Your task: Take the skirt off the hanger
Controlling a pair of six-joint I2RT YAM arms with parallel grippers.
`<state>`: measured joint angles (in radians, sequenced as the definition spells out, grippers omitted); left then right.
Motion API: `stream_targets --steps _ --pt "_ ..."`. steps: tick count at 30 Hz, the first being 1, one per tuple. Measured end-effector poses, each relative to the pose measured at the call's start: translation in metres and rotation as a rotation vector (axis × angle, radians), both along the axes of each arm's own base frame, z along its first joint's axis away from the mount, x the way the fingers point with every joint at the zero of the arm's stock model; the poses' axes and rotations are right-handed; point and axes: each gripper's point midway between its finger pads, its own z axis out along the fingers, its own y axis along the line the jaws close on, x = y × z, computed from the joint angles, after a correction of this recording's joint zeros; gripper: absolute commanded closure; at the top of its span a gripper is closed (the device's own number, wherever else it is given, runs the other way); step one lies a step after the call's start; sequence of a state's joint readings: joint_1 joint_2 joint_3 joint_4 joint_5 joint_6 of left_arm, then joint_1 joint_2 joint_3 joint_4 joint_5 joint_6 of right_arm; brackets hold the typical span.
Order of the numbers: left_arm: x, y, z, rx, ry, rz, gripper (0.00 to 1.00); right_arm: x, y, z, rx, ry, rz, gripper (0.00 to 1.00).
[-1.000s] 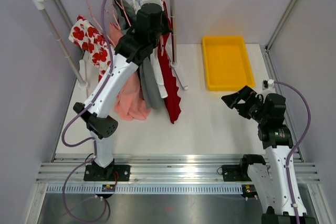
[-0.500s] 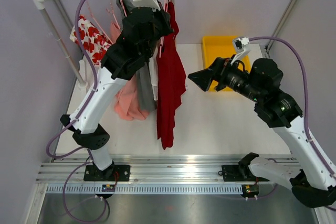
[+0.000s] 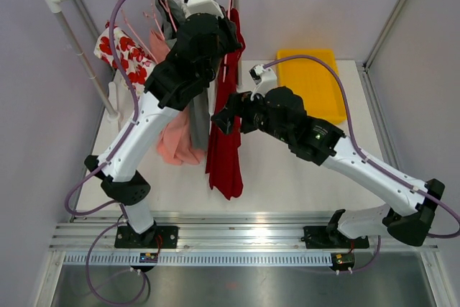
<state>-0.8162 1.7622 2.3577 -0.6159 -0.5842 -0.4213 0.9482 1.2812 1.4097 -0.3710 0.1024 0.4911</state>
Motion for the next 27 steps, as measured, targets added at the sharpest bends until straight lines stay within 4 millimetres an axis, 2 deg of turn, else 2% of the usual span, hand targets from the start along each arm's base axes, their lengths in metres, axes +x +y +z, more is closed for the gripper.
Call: stream_targets --steps 4,5,6,10,13,15,18,22,25,27 --pt "0.0 -0.001 -0.011 0.003 0.018 0.0 1.0 0.019 0.007 -0.006 -0.017 -0.045 -0.054 0.64" --pt "0.0 -0.001 -0.015 0.008 0.026 0.001 1.0 0.023 0.008 -0.004 -0.019 -0.063 -0.062 0.93" --pt "0.0 -0.001 -0.018 0.011 0.03 0.001 1.0 0.026 0.008 -0.003 -0.017 -0.077 -0.073 1.0" --pt "-0.002 0.002 -0.019 0.003 0.029 0.005 1.0 0.029 0.008 0.001 -0.014 -0.11 -0.092 1.0" --pt "-0.004 0.008 -0.019 -0.008 0.016 0.024 1.0 0.019 0.011 -0.001 -0.021 -0.12 -0.082 1.0" --pt "-0.005 0.014 -0.023 -0.009 0.011 0.045 1.0 0.005 0.012 -0.002 -0.028 -0.123 -0.069 1.0" --pt "-0.004 0.022 -0.031 -0.016 -0.002 0.092 1.0 -0.027 0.011 0.001 -0.041 -0.135 -0.044 1.0" --pt "-0.002 0.023 -0.046 -0.012 -0.009 0.139 1.0 -0.073 0.008 0.018 -0.031 -0.173 -0.029 1.0" --pt "-0.009 0.011 -0.049 -0.012 -0.023 0.134 1.0 -0.088 0.0 0.023 -0.068 -0.199 -0.084 1.0" --pt "-0.01 0.007 -0.043 -0.014 -0.042 0.137 1.0 -0.096 -0.002 0.022 -0.1 -0.213 -0.113 1.0"
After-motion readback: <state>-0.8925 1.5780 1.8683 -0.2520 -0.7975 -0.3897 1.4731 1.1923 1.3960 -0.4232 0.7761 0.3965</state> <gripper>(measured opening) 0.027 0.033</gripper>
